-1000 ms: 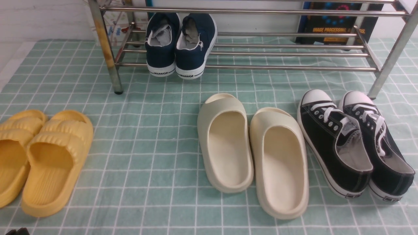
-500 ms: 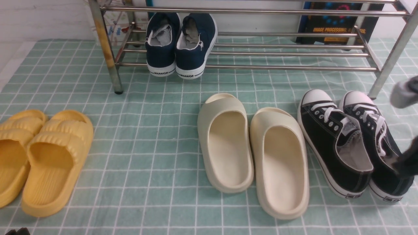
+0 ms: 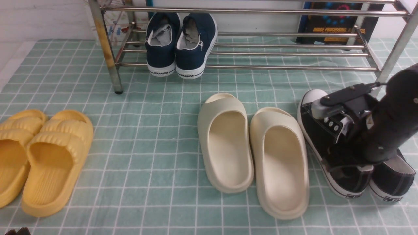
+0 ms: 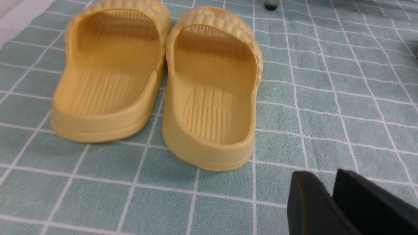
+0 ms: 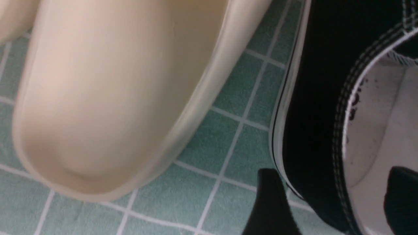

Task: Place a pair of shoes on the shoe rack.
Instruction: Use the right arm to grab the shoe closest to it, then use the right arm to put a shoe into the shoe rack

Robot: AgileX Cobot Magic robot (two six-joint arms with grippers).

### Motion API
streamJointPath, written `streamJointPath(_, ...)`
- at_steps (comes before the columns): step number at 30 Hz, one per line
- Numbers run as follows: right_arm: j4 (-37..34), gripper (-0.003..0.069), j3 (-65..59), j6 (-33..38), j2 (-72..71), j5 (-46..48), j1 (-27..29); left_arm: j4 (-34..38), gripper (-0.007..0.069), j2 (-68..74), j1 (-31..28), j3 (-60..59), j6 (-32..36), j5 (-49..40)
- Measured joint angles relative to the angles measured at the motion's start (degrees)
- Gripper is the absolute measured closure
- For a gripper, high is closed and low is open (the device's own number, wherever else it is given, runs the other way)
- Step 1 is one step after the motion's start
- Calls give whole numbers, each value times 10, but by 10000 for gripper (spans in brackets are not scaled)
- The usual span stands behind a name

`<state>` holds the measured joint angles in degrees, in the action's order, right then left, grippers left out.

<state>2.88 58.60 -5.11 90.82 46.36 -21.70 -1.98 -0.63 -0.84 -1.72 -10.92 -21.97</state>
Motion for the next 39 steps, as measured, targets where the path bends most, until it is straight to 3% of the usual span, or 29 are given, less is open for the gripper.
streamJointPath(3,0,230,0,-6,28,-20,0,0,489,0,0,0,0,0)
streamJointPath(7,1,454,0,-6,45,-22,0,0,481,0,0,0,0,0)
streamJointPath(8,2,468,1,-6,46,-22,0,0,481,0,0,0,0,0)
streamJointPath(9,4,565,2,-6,46,-22,0,0,480,0,0,0,0,0)
streamJointPath(11,2,634,2,-12,46,-23,0,0,477,0,0,0,0,0)
streamJointPath(24,0,642,74,6,-56,66,0,0,465,0,0,0,0,0)
streamJointPath(39,13,642,344,58,126,131,0,0,452,0,0,0,0,0)
